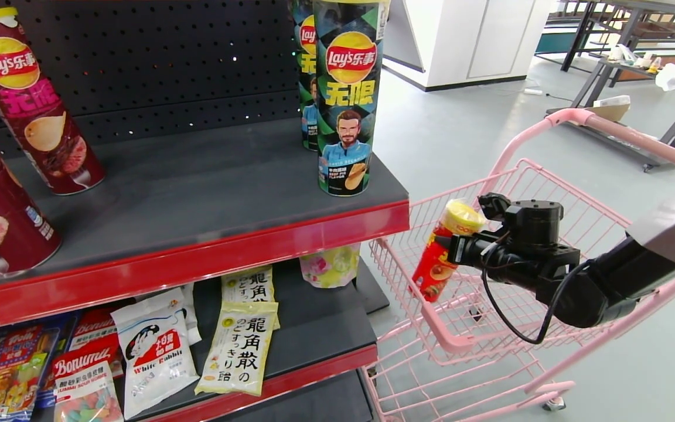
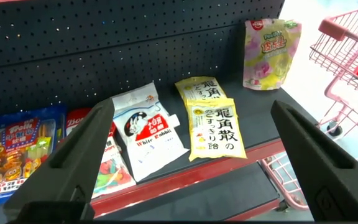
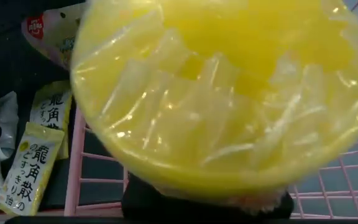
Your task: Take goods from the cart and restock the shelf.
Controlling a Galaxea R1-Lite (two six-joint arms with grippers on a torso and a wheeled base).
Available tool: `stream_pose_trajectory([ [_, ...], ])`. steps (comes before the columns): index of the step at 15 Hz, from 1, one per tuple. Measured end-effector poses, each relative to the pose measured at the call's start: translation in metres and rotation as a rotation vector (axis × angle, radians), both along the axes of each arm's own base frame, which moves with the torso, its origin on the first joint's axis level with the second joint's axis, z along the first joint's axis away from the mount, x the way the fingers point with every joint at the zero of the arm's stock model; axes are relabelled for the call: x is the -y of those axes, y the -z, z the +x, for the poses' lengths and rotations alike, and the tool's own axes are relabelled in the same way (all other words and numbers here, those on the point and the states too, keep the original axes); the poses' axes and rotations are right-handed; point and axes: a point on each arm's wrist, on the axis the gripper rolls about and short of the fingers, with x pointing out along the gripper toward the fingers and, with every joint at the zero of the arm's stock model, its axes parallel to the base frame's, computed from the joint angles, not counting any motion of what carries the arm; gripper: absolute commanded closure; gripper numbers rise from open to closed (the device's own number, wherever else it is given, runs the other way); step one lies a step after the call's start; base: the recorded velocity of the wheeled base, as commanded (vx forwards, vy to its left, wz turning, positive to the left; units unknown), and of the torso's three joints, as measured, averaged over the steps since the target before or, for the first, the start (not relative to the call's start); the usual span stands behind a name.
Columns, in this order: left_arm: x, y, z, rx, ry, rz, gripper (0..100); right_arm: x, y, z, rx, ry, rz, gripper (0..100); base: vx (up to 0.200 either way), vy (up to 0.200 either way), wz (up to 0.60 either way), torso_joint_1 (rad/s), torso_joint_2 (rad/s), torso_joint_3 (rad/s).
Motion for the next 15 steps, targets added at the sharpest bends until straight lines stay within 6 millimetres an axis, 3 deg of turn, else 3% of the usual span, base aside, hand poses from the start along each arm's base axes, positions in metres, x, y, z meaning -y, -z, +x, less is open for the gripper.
stream_pose_trajectory([
  [3, 0.000, 0.000, 0.000, 0.000, 0.001, -0.001, 0, 0.001, -0.007, -0.004, 0.001, 0.001, -0.006, 100, 0.000, 0.000, 0.00, 0.000, 0.00, 0.000],
  [8, 0.000, 0.000, 0.000, 0.000, 0.001, -0.001, 0, 0.016, -0.079, -0.038, 0.121, -0.005, -0.069, 100, 0.000, 0.000, 0.00, 0.000, 0.00, 0.000],
  [11, 0.000, 0.000, 0.000, 0.000, 0.002, 0.000, 0, 0.030, -0.131, -0.082, 0.104, -0.002, -0.105, 100, 0.000, 0.000, 0.00, 0.000, 0.00, 0.000],
  [15, 0.000, 0.000, 0.000, 0.001, 0.006, 0.001, 0, 0.041, -0.180, -0.172, 0.026, -0.052, -0.162, 100, 0.000, 0.000, 0.00, 0.000, 0.00, 0.000],
])
